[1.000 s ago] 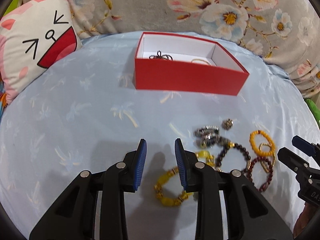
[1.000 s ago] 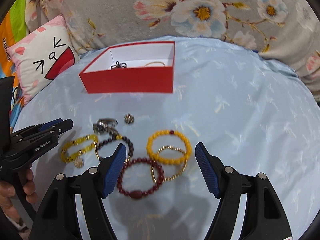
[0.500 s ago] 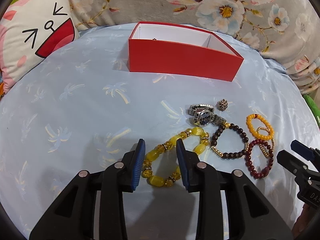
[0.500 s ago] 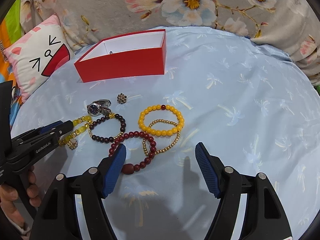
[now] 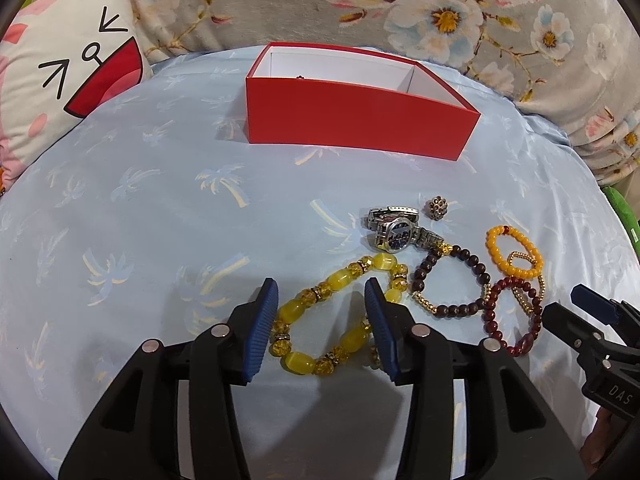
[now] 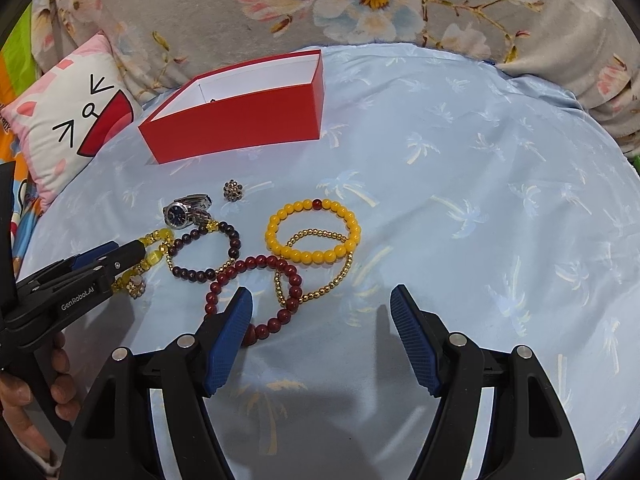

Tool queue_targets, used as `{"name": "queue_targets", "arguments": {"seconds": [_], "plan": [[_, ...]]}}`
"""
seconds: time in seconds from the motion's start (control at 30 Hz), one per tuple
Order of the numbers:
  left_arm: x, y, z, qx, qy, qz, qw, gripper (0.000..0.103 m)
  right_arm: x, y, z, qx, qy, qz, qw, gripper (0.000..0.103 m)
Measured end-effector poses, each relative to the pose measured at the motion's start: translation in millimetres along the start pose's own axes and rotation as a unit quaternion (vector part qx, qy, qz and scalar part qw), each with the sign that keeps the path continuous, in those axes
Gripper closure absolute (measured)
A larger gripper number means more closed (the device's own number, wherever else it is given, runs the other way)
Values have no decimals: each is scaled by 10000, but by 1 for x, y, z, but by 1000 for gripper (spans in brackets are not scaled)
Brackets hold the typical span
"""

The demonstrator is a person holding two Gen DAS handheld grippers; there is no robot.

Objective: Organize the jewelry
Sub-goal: 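Reach the left tool to the yellow beaded bracelet and grasp it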

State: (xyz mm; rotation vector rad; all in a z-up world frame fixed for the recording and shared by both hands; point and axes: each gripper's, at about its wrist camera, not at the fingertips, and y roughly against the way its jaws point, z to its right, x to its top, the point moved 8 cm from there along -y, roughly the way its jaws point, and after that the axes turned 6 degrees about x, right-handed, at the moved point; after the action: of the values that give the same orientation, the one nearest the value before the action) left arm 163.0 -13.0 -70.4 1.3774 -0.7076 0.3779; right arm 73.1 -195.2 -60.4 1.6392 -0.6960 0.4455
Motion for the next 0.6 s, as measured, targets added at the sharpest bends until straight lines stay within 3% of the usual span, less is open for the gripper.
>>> {"name": "queue_targets", "arguments": {"seconds": [0.07,0.17,0.37,0.6], "plan": [[0,0,-1,51,-26,-1,10000,62,0,0,0,3,-5,0,10000,34],[0,0,-1,58,-16,1,10000,76,0,-1,-1,11,-10,-7,10000,34],[0,0,-1,23,6,-7,10000,94,0,0,0,6,-33,10,10000,34],[7,4,-14,146,123,54,9998,94,3,1,5,-9,-65,41,10000,34]]}}
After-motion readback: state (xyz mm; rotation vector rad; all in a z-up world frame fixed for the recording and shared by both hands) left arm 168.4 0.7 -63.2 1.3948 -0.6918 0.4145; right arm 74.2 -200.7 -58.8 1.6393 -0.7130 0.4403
